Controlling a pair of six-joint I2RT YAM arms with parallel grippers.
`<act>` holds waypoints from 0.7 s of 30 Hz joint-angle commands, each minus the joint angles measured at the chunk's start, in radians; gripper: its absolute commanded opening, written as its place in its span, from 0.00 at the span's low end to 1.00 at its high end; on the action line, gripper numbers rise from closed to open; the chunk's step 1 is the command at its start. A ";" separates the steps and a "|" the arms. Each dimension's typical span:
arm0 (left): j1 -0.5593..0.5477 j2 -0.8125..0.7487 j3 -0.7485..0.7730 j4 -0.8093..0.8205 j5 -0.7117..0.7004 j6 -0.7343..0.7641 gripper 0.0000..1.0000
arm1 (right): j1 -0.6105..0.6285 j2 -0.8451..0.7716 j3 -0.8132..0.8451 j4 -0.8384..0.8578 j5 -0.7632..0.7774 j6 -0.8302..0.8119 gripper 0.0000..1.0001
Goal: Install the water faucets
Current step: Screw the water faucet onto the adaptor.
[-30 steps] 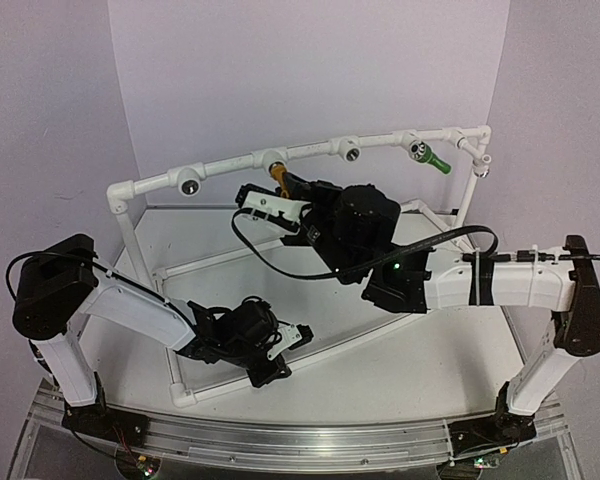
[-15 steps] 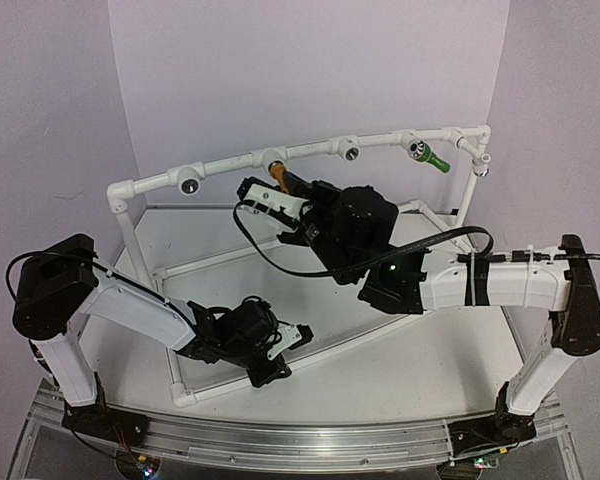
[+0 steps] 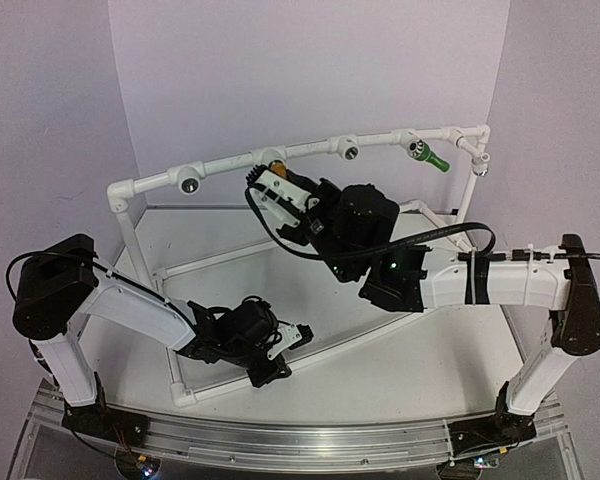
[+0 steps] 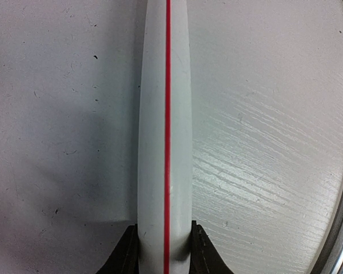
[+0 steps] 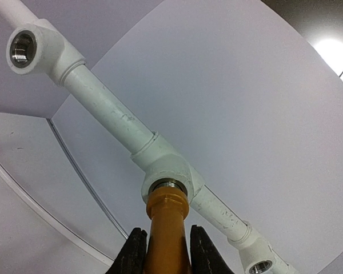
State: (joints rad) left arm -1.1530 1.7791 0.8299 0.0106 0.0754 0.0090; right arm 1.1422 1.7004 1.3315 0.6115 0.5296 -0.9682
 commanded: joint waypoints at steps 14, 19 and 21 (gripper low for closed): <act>-0.022 0.109 -0.022 -0.041 0.118 0.034 0.00 | -0.054 0.017 0.034 0.015 -0.023 0.310 0.00; -0.021 0.108 -0.022 -0.043 0.116 0.033 0.00 | -0.054 0.025 0.037 0.015 -0.022 0.367 0.00; -0.021 0.108 -0.021 -0.044 0.117 0.032 0.00 | -0.055 0.024 0.041 0.015 -0.022 0.386 0.00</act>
State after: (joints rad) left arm -1.1519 1.7813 0.8310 0.0116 0.0765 0.0097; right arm 1.1355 1.7004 1.3315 0.6090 0.5293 -0.6733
